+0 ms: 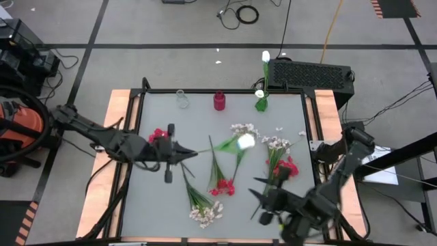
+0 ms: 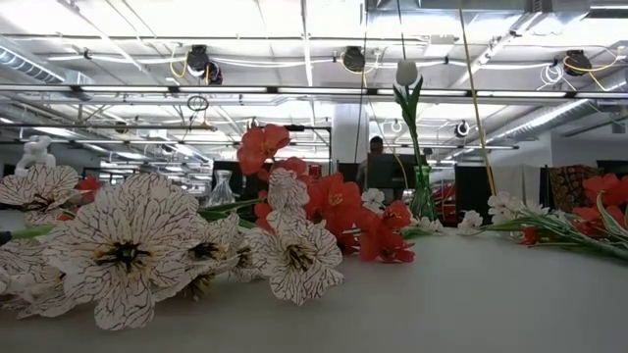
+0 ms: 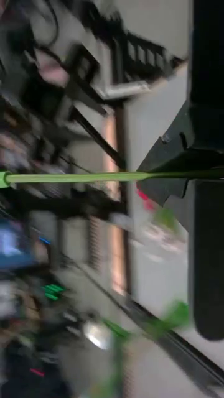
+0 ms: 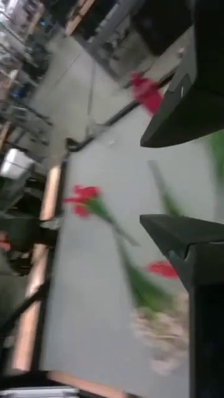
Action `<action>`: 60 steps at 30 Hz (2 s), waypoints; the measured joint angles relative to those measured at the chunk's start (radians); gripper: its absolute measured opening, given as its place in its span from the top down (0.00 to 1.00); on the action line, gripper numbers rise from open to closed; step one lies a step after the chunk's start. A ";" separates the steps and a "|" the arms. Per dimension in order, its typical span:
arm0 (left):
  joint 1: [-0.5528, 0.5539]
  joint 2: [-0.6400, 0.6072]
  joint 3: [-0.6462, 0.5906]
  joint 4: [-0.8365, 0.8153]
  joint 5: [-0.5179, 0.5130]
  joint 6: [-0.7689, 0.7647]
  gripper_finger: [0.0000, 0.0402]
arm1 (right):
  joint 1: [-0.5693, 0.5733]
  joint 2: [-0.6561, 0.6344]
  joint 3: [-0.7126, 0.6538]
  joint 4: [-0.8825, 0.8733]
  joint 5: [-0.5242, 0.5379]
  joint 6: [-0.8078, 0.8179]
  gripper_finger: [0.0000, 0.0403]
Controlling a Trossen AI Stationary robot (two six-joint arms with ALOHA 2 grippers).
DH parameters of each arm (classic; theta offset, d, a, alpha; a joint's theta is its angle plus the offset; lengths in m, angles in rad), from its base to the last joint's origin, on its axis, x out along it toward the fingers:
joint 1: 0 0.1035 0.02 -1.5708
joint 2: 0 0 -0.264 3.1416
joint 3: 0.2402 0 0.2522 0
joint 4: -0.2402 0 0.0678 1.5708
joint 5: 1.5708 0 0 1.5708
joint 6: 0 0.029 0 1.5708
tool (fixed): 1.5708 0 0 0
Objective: Sort flowers into vase by color
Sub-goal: Put the bottom white tulip into the green vase
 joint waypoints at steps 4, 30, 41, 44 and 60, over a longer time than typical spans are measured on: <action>-0.008 0.003 -0.141 0.295 0.065 0.071 0.98 | -0.138 0.000 0.000 0.425 -0.200 -0.470 0.57; -0.128 0.012 -0.166 0.360 0.194 0.096 0.97 | -0.460 -0.049 -0.249 1.263 -0.942 -0.898 0.45; -0.120 0.078 -0.166 0.363 0.143 0.096 0.97 | -0.398 -0.009 -0.268 1.571 -0.990 -0.997 0.45; -0.109 0.085 -0.166 0.366 0.141 0.096 0.97 | -0.398 0.002 -0.269 1.583 -0.996 -0.997 0.49; -0.129 0.084 -0.166 0.375 0.142 0.070 0.90 | -0.402 0.002 -0.268 1.575 -0.947 -0.981 0.97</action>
